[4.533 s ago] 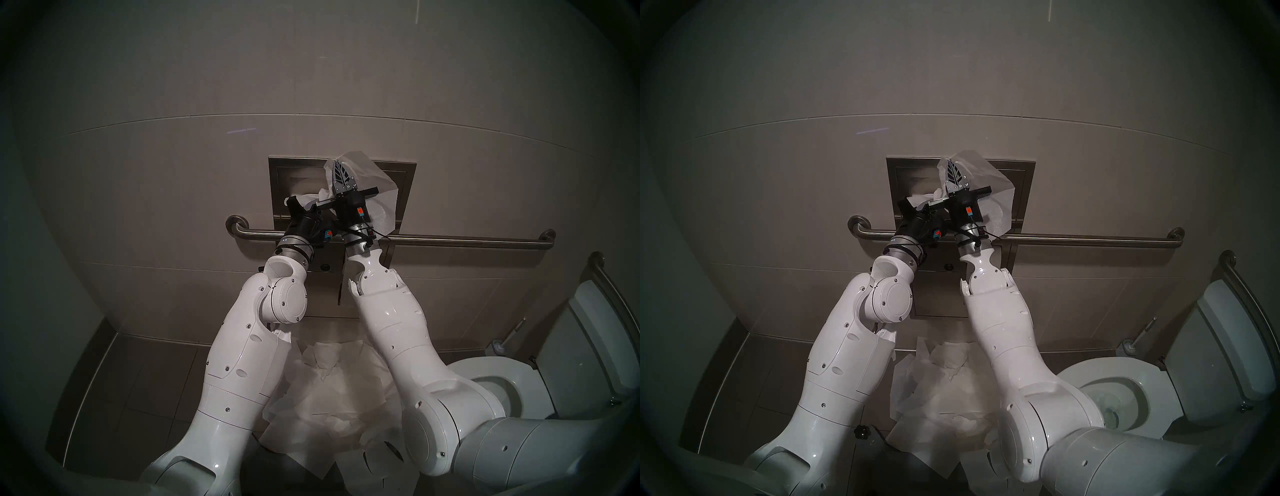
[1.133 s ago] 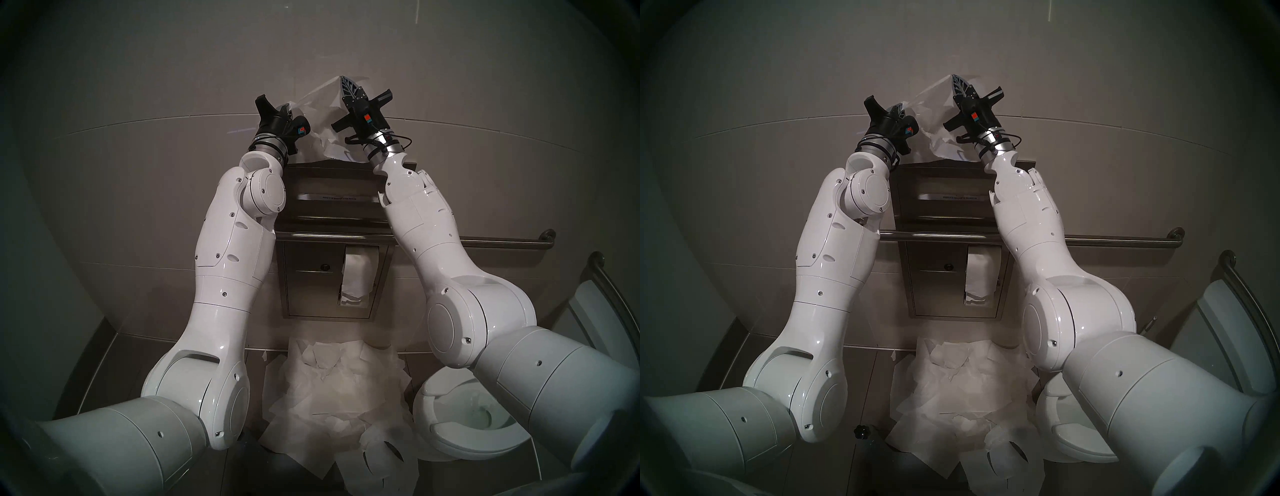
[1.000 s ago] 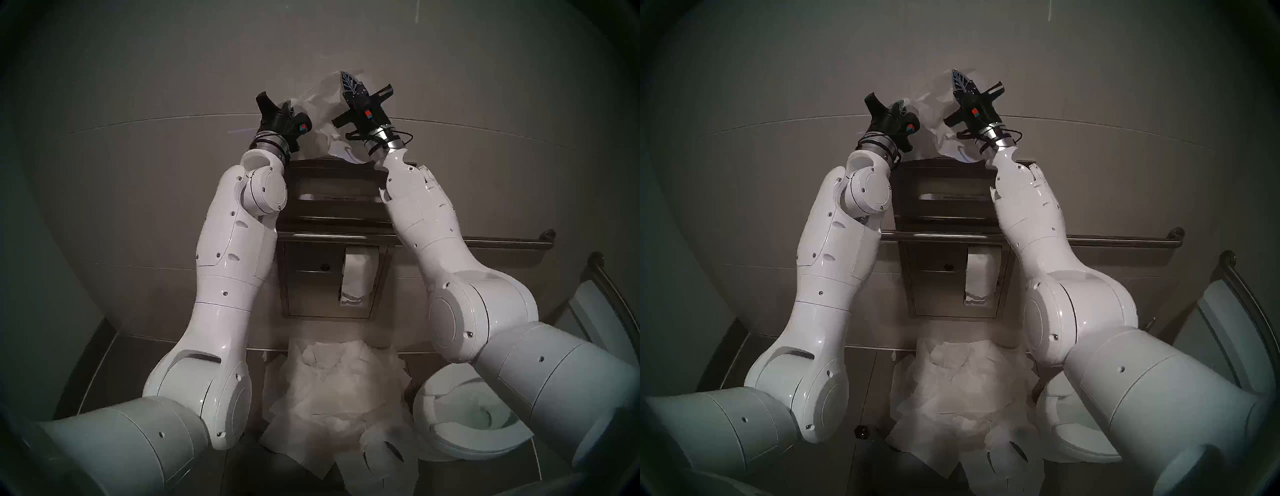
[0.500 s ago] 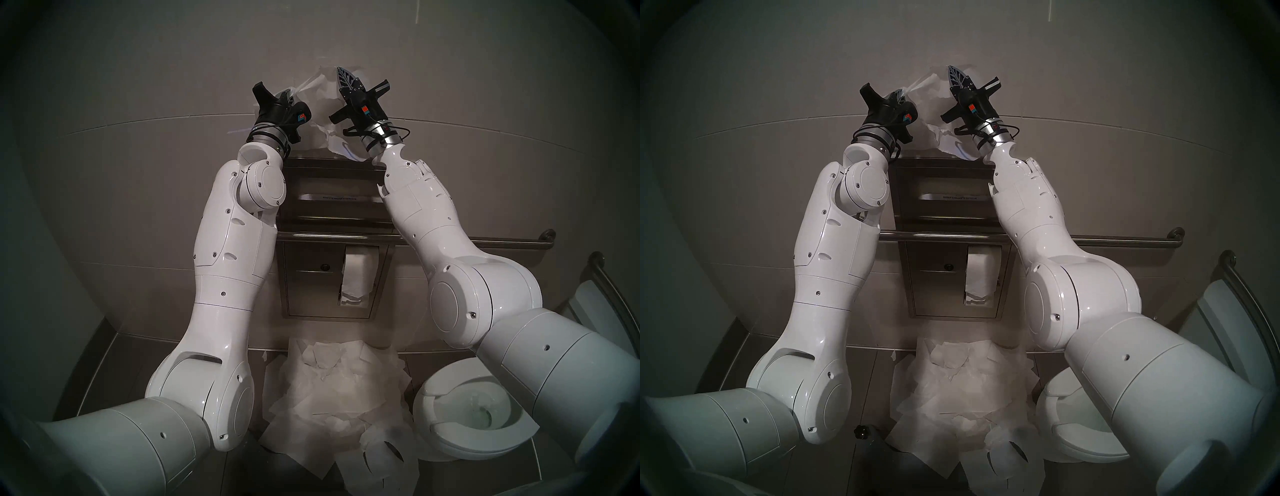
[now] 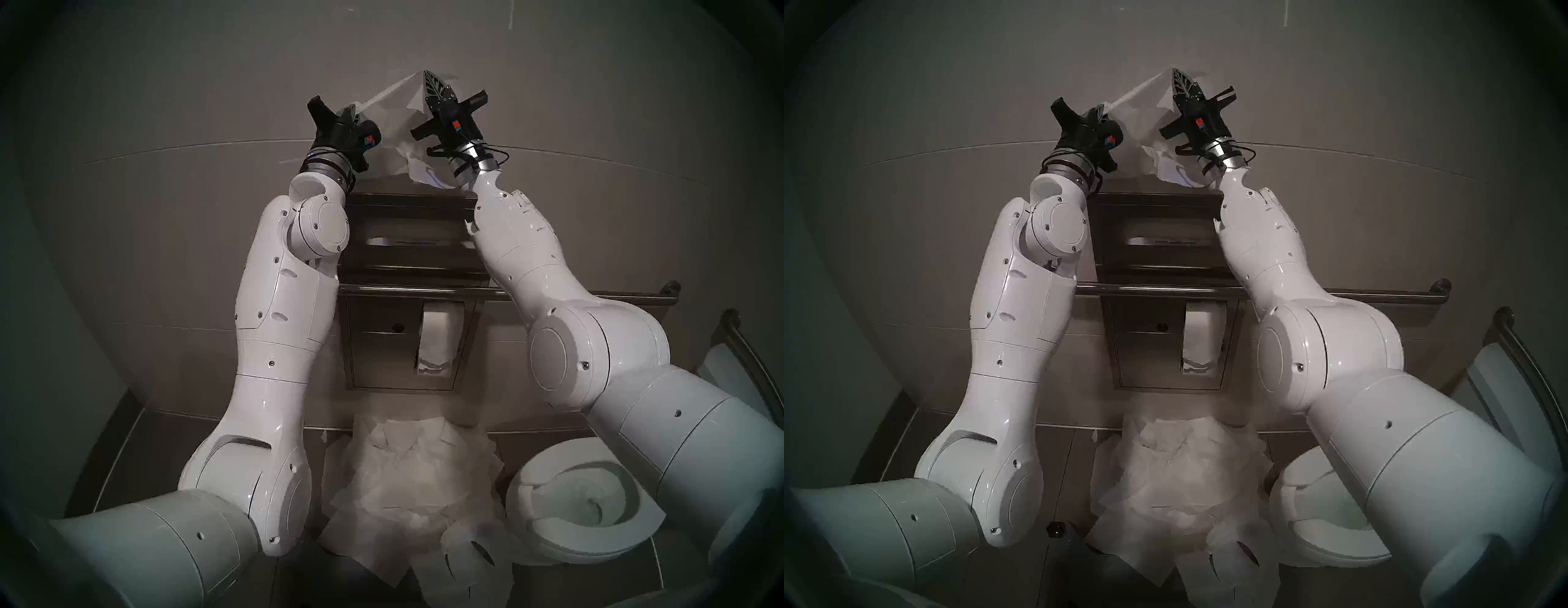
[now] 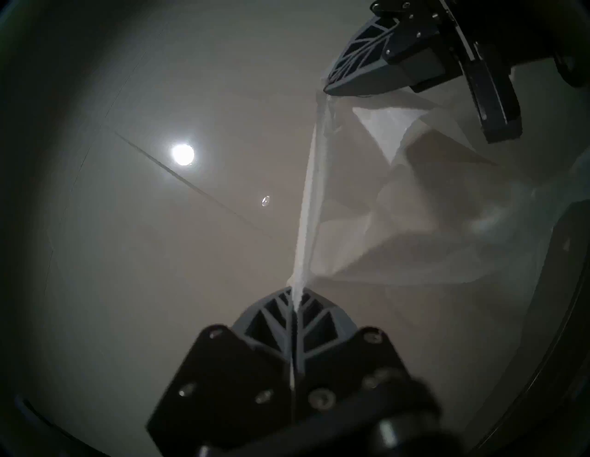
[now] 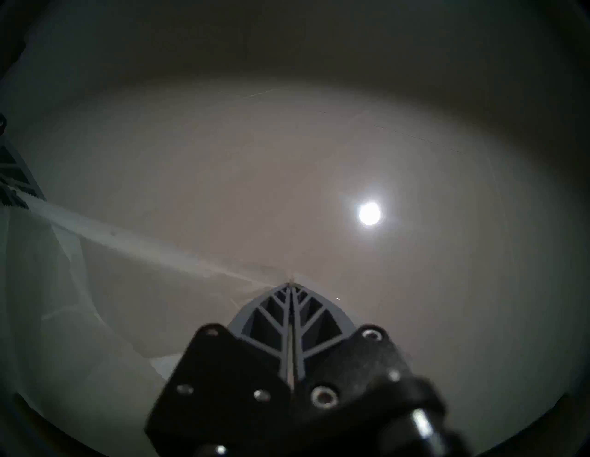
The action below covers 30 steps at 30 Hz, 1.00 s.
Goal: Take out a toilet seat cover
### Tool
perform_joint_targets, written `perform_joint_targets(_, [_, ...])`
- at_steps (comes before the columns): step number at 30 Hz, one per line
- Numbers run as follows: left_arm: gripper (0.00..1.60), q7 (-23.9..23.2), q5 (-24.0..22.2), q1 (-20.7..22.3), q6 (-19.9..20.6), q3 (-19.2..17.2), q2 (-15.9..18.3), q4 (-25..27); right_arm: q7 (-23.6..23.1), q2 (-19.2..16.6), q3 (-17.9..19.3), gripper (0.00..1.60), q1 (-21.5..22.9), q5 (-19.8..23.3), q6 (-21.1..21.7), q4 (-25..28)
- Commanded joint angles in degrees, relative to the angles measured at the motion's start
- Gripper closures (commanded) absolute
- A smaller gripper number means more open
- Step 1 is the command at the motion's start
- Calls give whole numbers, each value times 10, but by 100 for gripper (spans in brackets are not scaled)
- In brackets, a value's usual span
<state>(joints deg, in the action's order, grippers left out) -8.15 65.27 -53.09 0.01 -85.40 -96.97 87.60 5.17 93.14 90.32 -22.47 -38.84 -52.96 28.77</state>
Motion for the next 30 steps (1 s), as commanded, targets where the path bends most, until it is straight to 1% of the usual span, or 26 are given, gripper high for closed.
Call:
perform_joint_targets(1, [160, 1, 0, 21, 2, -3, 0, 22, 23, -2, 0, 160, 47, -7, -16, -5])
perform_joint_targets(4, [160, 0, 1, 22, 2, -3, 0, 21, 23, -3, -3, 160, 52, -14, -20, -17])
perform_joint_targets(6, [160, -1, 1, 23, 2, -4, 0, 19, 25, -6, -8, 160, 56, -28, -18, -26])
perform_joint_targets(9, [160, -1, 2, 23, 2, -5, -1, 18, 35, -7, -11, 160, 57, -36, -20, -36])
perform_joint_targets(30, [160, -1, 5, 23, 0, -7, -2, 16, 75, -10, -26, 160, 68, -55, -20, -59])
